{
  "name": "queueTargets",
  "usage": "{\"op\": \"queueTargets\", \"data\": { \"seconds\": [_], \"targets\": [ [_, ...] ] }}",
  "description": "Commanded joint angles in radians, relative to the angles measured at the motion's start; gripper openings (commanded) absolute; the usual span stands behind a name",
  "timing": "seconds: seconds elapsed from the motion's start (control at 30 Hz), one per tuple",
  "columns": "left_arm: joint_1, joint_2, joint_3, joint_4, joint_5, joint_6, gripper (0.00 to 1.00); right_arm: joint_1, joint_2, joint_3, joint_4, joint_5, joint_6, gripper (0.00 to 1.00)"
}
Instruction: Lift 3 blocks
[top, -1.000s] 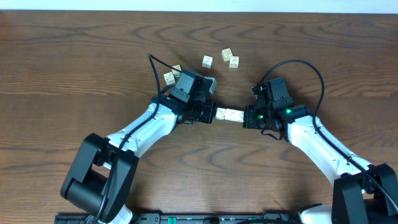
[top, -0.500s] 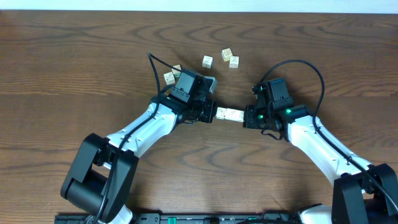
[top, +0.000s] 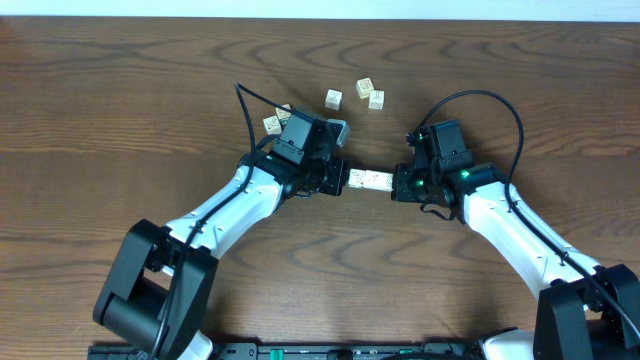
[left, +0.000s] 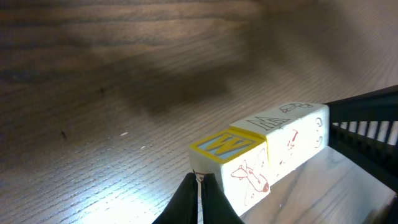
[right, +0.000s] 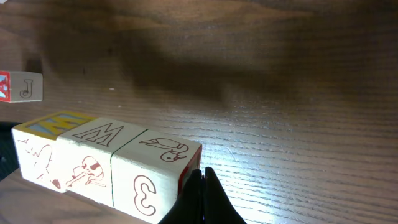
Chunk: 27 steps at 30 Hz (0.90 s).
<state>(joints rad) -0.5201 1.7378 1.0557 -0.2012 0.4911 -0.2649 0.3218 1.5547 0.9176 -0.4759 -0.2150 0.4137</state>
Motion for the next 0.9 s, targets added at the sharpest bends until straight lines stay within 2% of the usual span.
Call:
{"op": "queueTargets", "data": {
  "seconds": [0.0,0.87],
  "targets": [
    [-0.048,-0.034,0.058,0.027,0.177,-0.002,0.07,0.053,-0.015,0.059,0.029,-0.266,0.005,0.01],
    [-0.048,-0.040,0.058,0.027,0.174,-0.002,0.07,0.053,-0.063,0.066,0.011,-0.269,0.005,0.01]
  ]
}}
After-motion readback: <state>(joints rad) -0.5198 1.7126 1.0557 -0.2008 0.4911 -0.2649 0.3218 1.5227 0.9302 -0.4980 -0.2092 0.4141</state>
